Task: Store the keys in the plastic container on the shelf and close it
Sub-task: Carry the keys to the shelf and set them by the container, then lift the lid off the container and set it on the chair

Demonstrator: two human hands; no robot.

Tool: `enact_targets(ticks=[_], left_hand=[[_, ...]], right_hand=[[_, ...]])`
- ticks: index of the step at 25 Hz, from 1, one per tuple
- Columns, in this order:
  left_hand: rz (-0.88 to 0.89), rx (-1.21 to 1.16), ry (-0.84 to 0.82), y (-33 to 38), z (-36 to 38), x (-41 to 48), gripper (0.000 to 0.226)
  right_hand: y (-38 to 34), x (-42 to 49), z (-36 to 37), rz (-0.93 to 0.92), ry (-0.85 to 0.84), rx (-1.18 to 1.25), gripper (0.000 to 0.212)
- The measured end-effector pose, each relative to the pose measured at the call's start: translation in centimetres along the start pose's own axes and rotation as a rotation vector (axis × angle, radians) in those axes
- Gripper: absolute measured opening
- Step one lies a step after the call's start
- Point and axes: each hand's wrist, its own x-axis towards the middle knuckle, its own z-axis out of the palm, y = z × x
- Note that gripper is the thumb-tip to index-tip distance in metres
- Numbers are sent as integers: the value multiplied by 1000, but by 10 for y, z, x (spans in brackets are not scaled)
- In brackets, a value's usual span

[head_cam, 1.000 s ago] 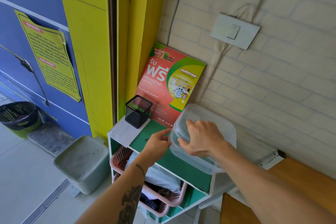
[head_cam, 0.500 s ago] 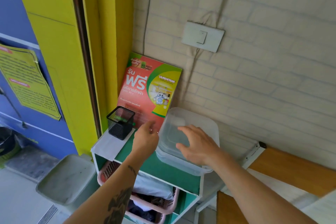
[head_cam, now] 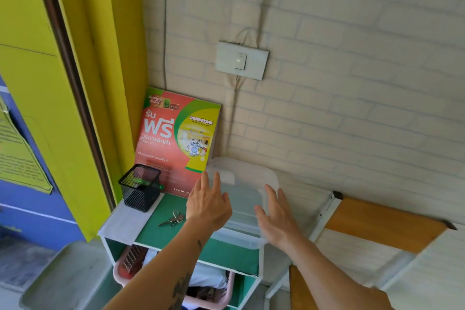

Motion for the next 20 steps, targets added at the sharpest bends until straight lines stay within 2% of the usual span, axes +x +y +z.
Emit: enact_targets(ticks=[3,6,11,14,16,20], left_hand=[[-61,16,-5,6,2,1,66],[-45,41,18,9,2,1,64],[9,36,157,22,-7,-5,63],[23,-13,179,45,-4,-16,66],[40,-59,164,64,4,-25,71],[50,-106,148,105,23,-44,73]], right_hand=[[-6,2,7,17,22,78,66],[-4,3,5,18,62,160,61],[-7,-6,-10,-30,220,317,51],[4,-14,-27,23,348,388,51],[16,-21,-37,87,376,437,52],[53,-36,-59,69,415,364,54]])
